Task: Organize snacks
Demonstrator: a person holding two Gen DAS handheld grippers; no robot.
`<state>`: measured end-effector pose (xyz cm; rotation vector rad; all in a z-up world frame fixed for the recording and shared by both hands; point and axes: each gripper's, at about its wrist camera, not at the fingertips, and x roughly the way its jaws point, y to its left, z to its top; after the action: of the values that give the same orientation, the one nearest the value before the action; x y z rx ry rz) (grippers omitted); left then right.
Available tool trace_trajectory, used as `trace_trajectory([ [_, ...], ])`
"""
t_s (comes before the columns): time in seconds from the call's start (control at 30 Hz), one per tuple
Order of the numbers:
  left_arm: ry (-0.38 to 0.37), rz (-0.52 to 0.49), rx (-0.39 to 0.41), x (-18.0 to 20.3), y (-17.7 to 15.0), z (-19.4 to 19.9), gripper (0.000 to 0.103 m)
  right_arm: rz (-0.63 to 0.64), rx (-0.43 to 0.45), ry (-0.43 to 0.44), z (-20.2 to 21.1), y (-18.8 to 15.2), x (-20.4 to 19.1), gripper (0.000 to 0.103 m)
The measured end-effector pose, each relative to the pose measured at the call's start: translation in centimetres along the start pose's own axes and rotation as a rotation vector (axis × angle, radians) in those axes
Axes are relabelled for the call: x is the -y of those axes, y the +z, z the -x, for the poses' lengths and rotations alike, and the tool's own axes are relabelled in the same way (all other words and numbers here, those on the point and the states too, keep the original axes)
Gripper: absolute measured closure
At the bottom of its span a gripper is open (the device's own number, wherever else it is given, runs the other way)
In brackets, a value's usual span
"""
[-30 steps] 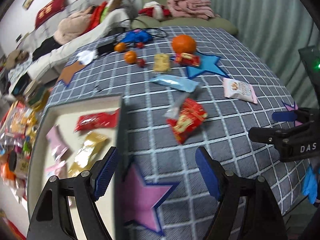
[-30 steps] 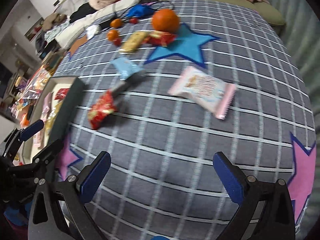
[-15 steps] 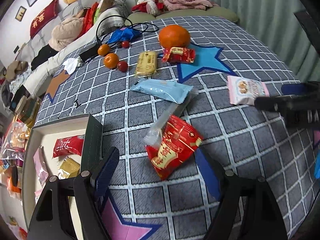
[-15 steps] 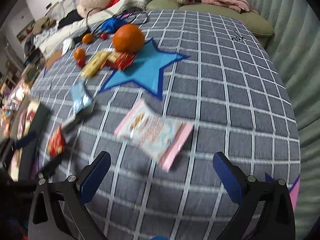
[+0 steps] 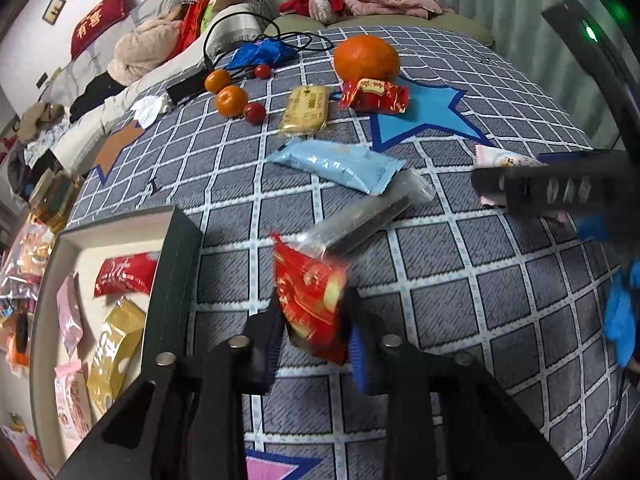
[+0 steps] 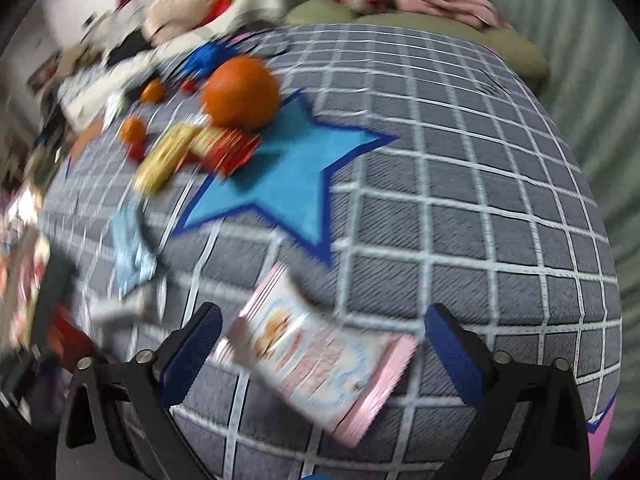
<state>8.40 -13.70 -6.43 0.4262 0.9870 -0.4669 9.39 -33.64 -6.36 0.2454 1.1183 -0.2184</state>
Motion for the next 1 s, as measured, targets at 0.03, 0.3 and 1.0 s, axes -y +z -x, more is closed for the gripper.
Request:
trace_trajectory([
  [0.03, -0.007, 0.007, -0.002, -0.1, -0.3, 0.1, 0.073, 0.047, 0.015, -0.037, 0.2, -0.5, -0.7, 0.020],
  [0.3, -0.054, 0.067, -0.008, -0.3, -4.9, 2.6, 0.075, 0.074, -0.006, 0.026, 2.8, -5.0, -1.0, 0.031],
  [1.0, -0.091, 0.106, 0.000, -1.6, -10.8, 5.9, 0.025, 0.205, 0.008, 0.050, 9.2, -14.7, -1.9, 0.002],
])
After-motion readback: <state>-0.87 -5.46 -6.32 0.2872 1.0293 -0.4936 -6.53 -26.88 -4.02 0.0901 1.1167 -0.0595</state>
